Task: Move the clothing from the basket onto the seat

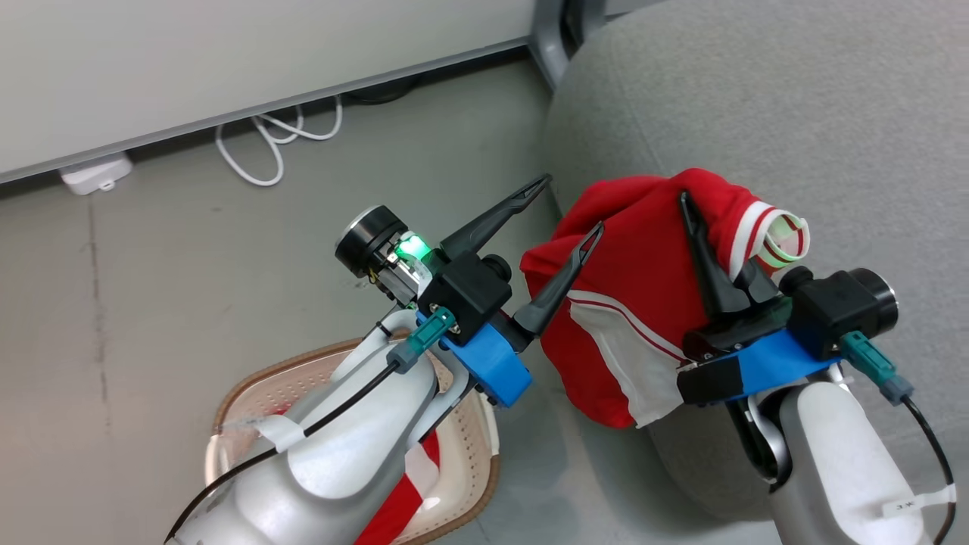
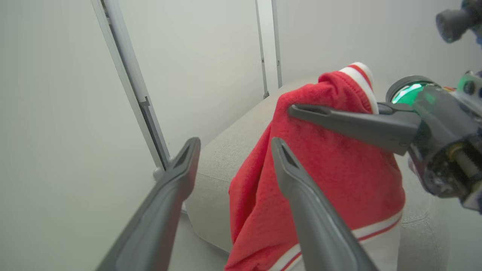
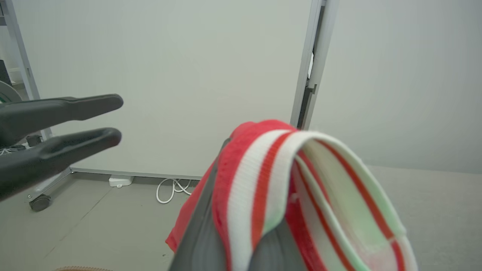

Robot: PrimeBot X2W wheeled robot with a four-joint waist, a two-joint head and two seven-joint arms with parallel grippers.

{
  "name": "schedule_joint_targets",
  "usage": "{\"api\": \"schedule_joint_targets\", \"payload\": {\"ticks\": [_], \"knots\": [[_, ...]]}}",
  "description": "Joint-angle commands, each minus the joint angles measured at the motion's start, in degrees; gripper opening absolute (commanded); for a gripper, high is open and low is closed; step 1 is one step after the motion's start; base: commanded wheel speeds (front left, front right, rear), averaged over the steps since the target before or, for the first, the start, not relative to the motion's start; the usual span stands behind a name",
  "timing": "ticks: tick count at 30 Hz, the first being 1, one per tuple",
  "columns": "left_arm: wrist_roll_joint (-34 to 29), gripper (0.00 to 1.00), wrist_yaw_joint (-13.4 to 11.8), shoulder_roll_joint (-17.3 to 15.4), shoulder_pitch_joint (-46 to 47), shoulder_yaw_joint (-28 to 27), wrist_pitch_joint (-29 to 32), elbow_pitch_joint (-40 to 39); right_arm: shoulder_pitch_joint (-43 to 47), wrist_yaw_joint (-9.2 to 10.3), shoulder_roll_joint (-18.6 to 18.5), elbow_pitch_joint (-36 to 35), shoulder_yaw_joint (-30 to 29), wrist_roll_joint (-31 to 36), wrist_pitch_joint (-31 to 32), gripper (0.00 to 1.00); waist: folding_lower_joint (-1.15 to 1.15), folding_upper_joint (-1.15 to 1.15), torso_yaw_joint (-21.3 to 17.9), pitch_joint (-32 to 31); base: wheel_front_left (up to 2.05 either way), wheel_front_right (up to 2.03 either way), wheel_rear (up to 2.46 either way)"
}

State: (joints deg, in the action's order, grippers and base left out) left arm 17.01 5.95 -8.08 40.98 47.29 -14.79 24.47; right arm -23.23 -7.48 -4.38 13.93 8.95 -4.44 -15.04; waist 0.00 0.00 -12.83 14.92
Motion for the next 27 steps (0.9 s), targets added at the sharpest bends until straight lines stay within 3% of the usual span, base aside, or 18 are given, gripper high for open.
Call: {"api": "schedule_joint_targets", "payload": {"ticks": [1,12,20,27], "knots": [[0.47,1.00,0.27,-0.05,0.55,0.34,0.13,0.42,0.59,-0.03,-0.02,-0.71,-0.59,0.09,-0.22,0.00,0.00,0.00,-1.89,0.77,0.00,0.00,0.00],[3.29,1.00,1.13,-0.29,1.61,3.08,2.39,3.12,3.46,-0.03,0.28,-3.02,-5.42,-0.05,-0.22,0.00,0.00,0.00,-5.61,2.40,0.00,0.00,0.00],[4.00,1.00,0.94,-0.77,2.20,3.70,1.79,3.77,2.40,-0.03,0.48,-5.93,-6.18,-0.68,-0.23,0.00,0.00,0.00,-4.96,2.92,0.00,0.00,0.00],[3.59,1.00,0.36,-1.62,3.63,3.34,1.64,3.28,-4.47,-0.03,-1.38,-8.60,-7.27,-1.34,-0.23,0.00,0.00,0.00,-3.77,5.79,0.00,0.00,0.00]]}}
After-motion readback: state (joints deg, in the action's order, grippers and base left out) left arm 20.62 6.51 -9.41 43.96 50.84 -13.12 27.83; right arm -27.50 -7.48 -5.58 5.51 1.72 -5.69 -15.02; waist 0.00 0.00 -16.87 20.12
